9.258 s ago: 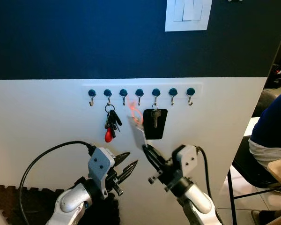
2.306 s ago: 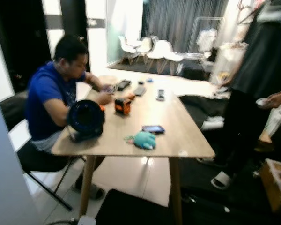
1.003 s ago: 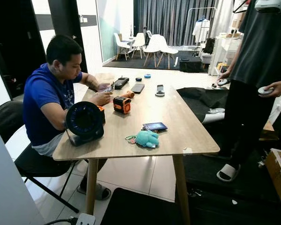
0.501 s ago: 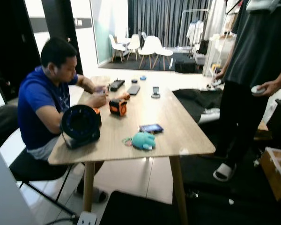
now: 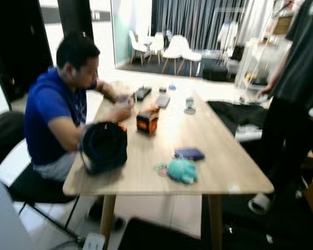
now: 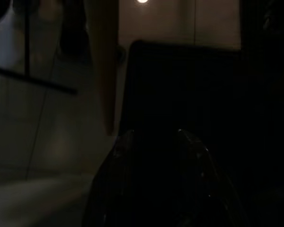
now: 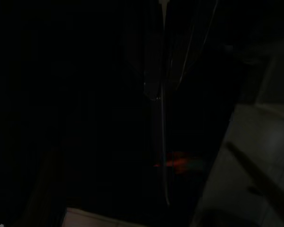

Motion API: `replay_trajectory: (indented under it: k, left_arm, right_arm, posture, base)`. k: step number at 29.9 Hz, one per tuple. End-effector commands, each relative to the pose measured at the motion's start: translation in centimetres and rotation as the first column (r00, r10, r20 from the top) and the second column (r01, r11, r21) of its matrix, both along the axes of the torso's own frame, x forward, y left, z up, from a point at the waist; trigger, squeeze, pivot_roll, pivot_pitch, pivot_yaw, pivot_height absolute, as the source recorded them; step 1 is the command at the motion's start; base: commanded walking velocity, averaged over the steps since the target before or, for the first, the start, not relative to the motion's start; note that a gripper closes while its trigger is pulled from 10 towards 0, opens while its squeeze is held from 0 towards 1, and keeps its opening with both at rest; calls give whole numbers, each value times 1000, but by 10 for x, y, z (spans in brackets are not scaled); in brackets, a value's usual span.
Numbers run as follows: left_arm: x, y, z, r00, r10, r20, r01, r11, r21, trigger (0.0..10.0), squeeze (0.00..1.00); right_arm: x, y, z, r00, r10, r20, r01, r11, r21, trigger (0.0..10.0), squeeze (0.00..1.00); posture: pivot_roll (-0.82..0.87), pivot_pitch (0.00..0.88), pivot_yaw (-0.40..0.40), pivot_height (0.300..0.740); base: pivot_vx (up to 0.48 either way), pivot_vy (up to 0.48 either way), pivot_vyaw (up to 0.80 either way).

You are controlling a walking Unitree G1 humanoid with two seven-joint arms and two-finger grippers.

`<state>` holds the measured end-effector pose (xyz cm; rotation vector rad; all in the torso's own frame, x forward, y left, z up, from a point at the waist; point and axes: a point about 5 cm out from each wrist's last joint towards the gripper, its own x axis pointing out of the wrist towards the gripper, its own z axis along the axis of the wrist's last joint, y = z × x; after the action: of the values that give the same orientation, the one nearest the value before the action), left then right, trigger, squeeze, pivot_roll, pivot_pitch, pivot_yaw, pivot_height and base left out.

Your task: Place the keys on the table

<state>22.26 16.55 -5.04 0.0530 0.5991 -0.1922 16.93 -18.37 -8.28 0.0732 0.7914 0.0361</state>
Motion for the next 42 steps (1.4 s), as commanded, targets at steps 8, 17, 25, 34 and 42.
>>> replay_trajectory:
  k: [8,17,25,34,42]
  left_arm:
    - [-7,6,-3,1000,14,-9,-14,1000,1,10000,0]
    - [-8,5,-2,1000,-29,9,29,1000,11,10000,0]
    - [-9,4,-3,999,-40,1,40,999,-2,10000,0]
    - [-10,5,-3,999,-49,-7,49,999,-3,10000,0]
    - [-11,4,-5,998,-63,-29,63,998,6,10000,0]
  right_arm:
    - [0,3,-1,1000,4,-4,-4,1000,6,10000,0]
    - [0,4,-1,1000,4,-6,-4,1000,7,10000,0]
    - [-1,4,-1,1000,1,-7,-1,1000,7,10000,0]
    - [-1,5,-1,1000,-2,-9,2,1000,8,10000,0]
    - [-1,6,-2,1000,-6,-10,6,1000,9,10000,0]
  posture:
    - [56,22,27,740]
    - [58,26,27,740]
    - [59,26,31,740]
    - [60,27,35,740]
    - [59,25,38,740]
  base:
    - [0,0,0]
    - [0,0,0]
    - [0,-435,0]
    - [0,-465,0]
    - [0,-151,0]
